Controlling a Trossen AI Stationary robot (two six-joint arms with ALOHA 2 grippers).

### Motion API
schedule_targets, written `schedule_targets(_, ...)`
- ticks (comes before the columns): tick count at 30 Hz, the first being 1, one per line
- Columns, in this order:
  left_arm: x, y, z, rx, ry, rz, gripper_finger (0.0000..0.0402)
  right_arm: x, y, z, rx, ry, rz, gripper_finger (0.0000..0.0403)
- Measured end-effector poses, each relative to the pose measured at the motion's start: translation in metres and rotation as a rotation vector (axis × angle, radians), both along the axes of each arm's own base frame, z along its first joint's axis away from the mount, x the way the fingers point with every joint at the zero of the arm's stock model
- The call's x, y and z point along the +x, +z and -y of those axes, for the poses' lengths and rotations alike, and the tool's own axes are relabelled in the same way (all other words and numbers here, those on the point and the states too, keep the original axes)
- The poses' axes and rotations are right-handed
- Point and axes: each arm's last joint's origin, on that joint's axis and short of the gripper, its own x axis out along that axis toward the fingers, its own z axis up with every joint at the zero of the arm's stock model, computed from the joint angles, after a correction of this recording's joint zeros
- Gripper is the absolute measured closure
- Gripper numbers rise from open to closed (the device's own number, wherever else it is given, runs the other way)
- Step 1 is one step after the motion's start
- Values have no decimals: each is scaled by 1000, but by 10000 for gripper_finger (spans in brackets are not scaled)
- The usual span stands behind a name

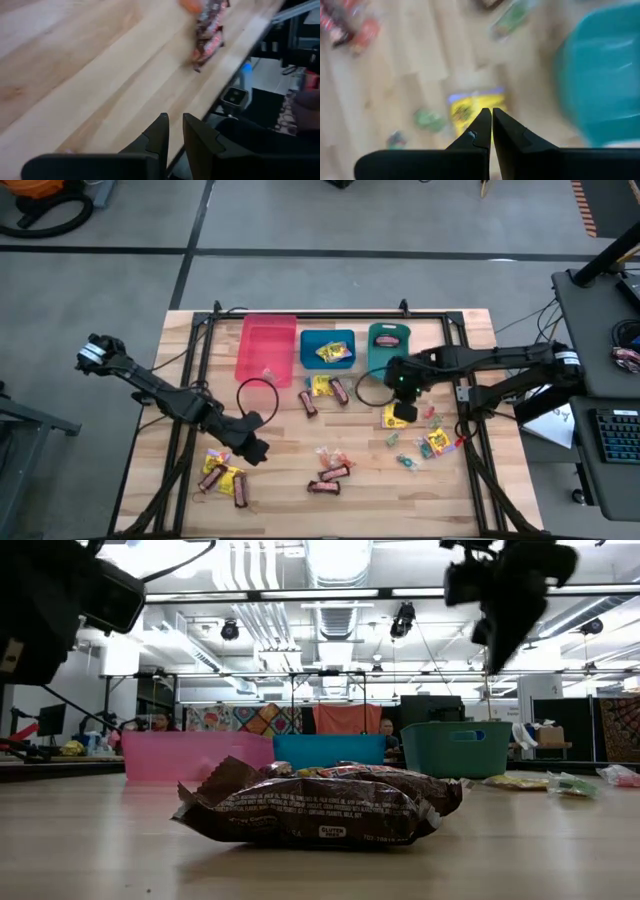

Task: Sort candy
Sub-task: Put the bottom left green candy into the red bin

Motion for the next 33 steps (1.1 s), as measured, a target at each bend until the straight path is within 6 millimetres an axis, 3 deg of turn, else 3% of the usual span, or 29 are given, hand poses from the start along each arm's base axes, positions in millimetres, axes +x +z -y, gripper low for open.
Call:
schedule_targets(5,-4,-5,-5,42,5,-71,361,-8,-20,-15,124,27,-80,394)
schedule_targets(10,-6,-8,-8,118,-20,-78,361,-16,-37,-35,56,308,-116,393)
schedule_targets(13,-5,-8,-10,169,-18,-56,361,-19,-44,-45,31,381,-114,387)
schedule_targets(17,-4,-8,-13,267,-10,-9,361,-17,-47,-54,27,393,-75,352)
schedule_targets(22,-1,-7,-19,411,17,47,361,-10,-50,-66,-84,417,6,279)
schedule_targets(27,4,-3,-24,581,40,133,352,-5,-61,-75,-150,450,-21,223)
schedule_targets(33,10,3,-28,781,34,232,306,5,-83,-82,-152,461,-101,208)
